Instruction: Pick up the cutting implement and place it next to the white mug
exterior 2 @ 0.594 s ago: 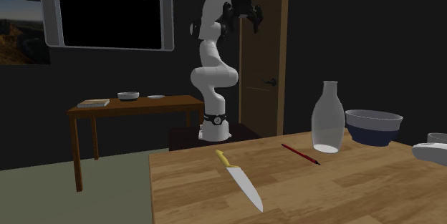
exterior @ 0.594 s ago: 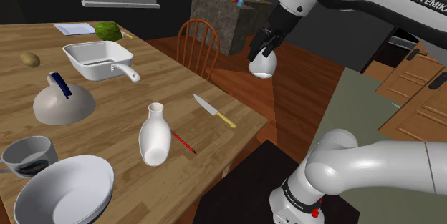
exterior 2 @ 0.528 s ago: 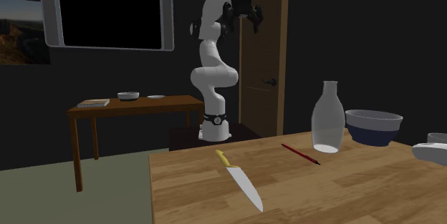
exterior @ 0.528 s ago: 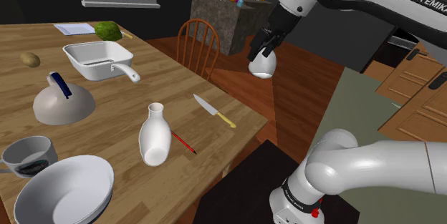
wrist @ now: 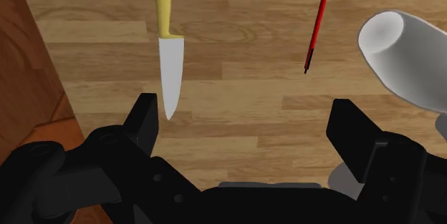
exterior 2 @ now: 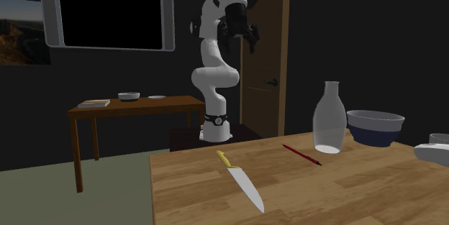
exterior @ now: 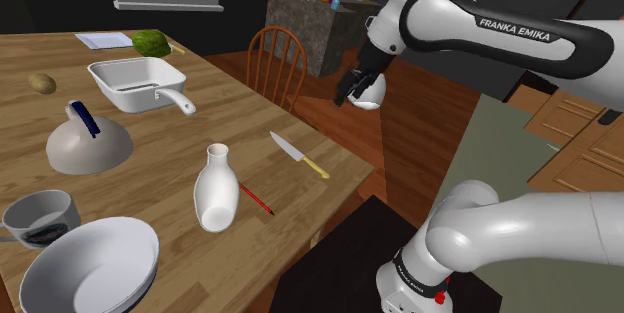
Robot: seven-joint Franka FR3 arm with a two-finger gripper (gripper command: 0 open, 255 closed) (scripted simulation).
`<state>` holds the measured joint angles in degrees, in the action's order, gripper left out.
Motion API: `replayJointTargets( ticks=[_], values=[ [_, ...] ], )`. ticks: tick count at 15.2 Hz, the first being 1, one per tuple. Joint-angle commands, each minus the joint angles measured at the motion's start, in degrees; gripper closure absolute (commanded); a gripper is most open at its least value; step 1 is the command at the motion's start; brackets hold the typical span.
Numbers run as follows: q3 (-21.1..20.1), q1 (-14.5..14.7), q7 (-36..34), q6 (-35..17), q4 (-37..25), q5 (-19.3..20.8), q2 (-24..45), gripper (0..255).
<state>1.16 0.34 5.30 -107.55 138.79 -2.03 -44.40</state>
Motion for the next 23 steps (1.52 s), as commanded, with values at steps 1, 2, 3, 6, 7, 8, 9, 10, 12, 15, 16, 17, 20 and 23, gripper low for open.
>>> replayJointTargets(
  ticks=[1,2,3,6,7,8,9,10,12,15,16,17,20,23],
  values=[
    [0.90,0.09,1.55,-4.30,2.82,0.12,1.76,0],
    [1.48,0.07,2.44,-6.12,3.83,0.22,2.76,0],
    [2.07,0.07,3.34,-7.95,4.76,0.30,3.86,0],
    [3.87,0.13,6.14,-13.53,7.09,0.43,7.71,0],
    [4.50,0.19,7.09,-15.41,7.71,0.43,9.17,0],
    [5.13,0.26,8.08,-17.30,8.24,0.38,10.73,0],
    [5.77,0.35,9.08,-19.19,8.69,0.29,12.38,0],
    [6.42,0.48,10.12,-21.07,9.06,0.16,14.11,0],
    [7.75,0.81,12.30,-24.81,9.53,-0.29,17.81,0],
    [9.81,1.57,15.96,-30.26,9.58,-1.60,23.93,0],
    [10.52,1.91,17.32,-32.00,9.42,-2.26,26.10,0],
    [11.21,2.27,18.76,-33.70,9.17,-3.06,28.33,0],
    [13.14,3.44,23.78,-38.42,7.86,-6.49,35.33,0],
    [14.46,4.42,29.95,-42.35,5.71,-11.68,42.72,0]
  ],
)
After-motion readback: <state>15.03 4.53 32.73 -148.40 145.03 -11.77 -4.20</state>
